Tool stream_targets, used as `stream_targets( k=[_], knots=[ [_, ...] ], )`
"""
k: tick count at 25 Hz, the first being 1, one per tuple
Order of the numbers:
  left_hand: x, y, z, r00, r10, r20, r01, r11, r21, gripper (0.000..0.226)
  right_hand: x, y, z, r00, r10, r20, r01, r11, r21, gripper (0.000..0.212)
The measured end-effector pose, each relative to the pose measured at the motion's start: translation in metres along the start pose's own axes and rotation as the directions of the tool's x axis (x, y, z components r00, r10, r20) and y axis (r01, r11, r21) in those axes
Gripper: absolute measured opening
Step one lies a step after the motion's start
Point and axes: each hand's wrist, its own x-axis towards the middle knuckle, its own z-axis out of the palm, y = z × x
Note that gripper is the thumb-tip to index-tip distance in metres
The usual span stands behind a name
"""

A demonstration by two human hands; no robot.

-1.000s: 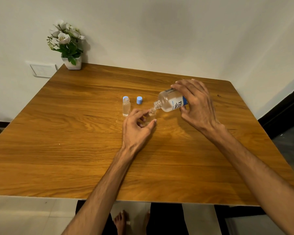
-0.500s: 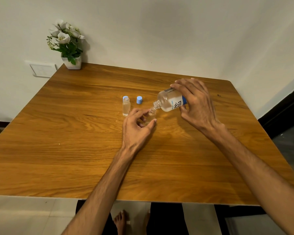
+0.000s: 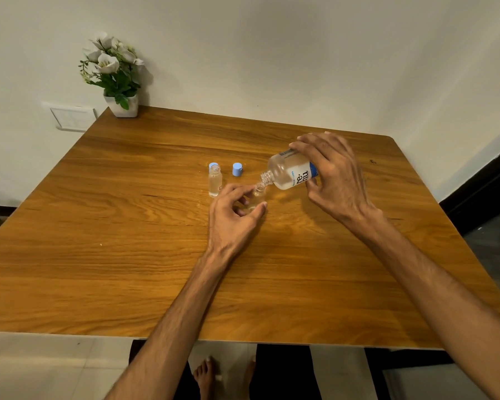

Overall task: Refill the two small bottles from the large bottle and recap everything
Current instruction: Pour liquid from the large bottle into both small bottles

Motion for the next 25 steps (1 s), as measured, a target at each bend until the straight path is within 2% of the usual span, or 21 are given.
stream_targets(
  k=[18, 25],
  knots=[
    [-0.0007, 0.0023, -0.0006, 1.0, -0.008, 0.001, 0.008, 1.0, -0.018, 0.056, 0.001, 0.0007, -0.0002, 1.0, -0.025, 0.0, 0.025, 1.0, -0.001, 0.066],
    [0.0002, -0.0032, 0.0014, 1.0, -0.007, -0.008, 0.007, 1.0, -0.016, 0.042, 0.0014, 0.0014, 0.0, 1.0, -0.026, -0.005, 0.026, 1.0, -0.009, 0.066]
  ],
)
